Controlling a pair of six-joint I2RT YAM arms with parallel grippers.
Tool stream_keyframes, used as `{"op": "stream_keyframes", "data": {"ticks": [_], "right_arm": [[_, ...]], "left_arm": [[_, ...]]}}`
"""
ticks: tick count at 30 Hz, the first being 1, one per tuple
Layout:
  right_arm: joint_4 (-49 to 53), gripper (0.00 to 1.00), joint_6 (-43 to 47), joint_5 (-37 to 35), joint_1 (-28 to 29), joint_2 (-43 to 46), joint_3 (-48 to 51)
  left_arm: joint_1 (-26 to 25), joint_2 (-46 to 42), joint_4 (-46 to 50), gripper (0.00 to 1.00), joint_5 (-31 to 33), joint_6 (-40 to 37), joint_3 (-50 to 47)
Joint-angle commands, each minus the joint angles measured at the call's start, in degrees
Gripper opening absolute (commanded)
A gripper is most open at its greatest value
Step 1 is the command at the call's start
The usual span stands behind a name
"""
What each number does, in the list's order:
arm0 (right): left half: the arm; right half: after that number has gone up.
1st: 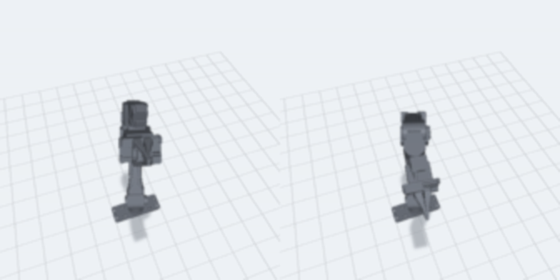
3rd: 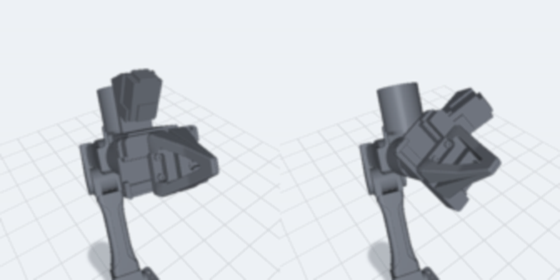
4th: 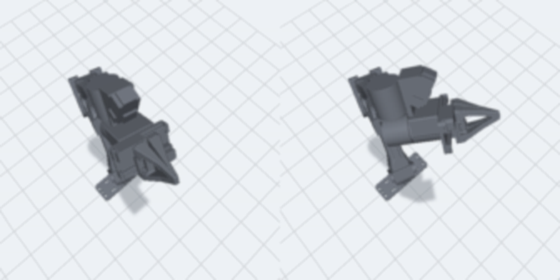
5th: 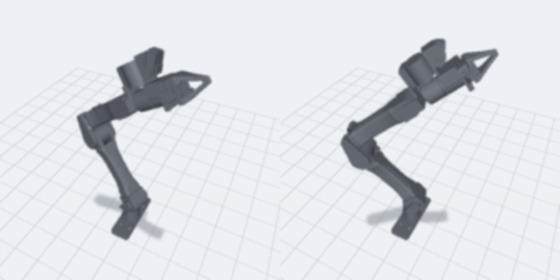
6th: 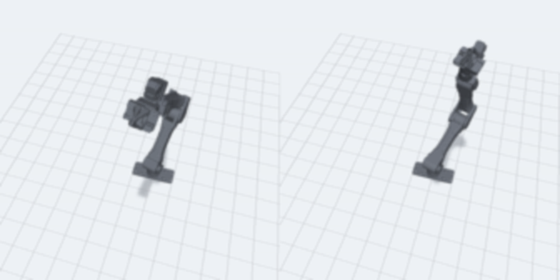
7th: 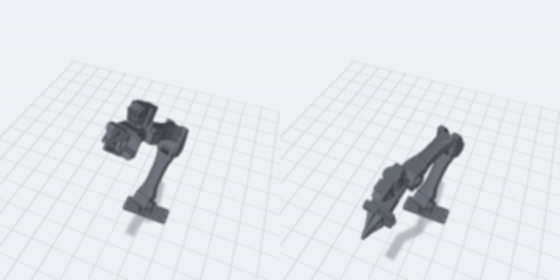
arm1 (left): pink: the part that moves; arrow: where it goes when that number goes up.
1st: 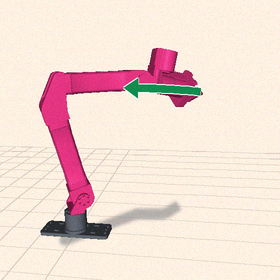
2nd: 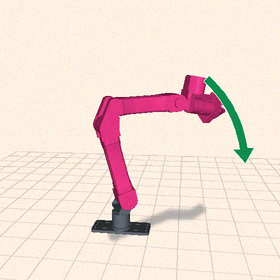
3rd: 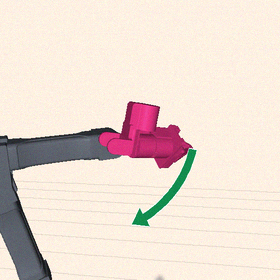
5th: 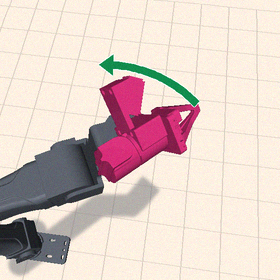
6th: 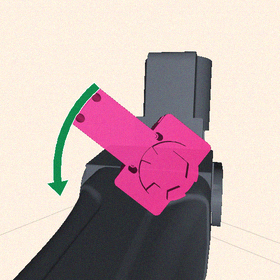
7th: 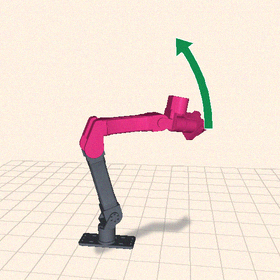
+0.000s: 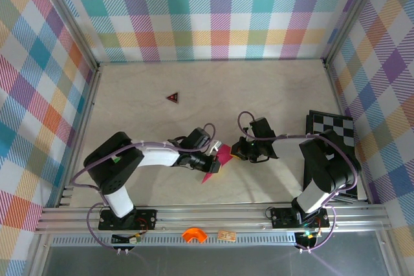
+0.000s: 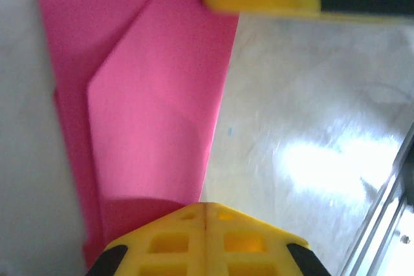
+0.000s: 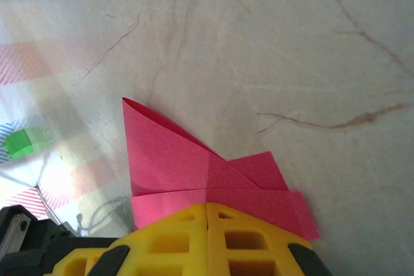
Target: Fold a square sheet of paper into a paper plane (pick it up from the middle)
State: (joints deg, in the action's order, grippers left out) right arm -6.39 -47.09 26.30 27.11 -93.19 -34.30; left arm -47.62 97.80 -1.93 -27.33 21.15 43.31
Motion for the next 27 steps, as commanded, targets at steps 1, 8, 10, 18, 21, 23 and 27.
{"op": "stream_keyframes", "data": {"ticks": [1, 8, 10, 18, 21, 23, 27], "right_arm": [[6.9, 0.0, 1.4, -6.3, -0.2, -2.7, 0.5], [7.0, 0.0, 1.3, -6.4, -0.2, -2.7, 0.1], [7.1, 0.0, 1.3, -6.4, -0.2, -2.5, 0.0], [6.3, 0.0, 1.7, -5.3, -0.2, -2.0, 0.0], [5.2, 0.01, 1.6, -4.5, -0.2, -1.4, 0.1], [5.0, 0.01, 1.6, -4.4, -0.3, -0.7, 0.0], [4.7, 0.03, 1.7, -3.4, -0.2, -0.3, -0.6]], "left_arm": [[-0.7, -3.1, 9.5, 0.05, 0.4, -2.9, -3.8], [-0.7, -8.8, 16.3, 0.05, 3.2, -4.0, -7.9], [-0.7, -10.0, 16.5, 0.04, 3.7, -3.2, -9.8], [-0.6, -19.7, 14.7, 0.0, 5.3, -0.9, -10.1], [-0.3, -21.2, 11.8, 0.0, 5.4, -0.6, -7.6], [0.5, -19.8, 10.0, 0.01, 6.2, -0.3, -5.8], [2.4, -11.6, 5.8, 0.03, 3.1, -0.7, -1.0]]}}
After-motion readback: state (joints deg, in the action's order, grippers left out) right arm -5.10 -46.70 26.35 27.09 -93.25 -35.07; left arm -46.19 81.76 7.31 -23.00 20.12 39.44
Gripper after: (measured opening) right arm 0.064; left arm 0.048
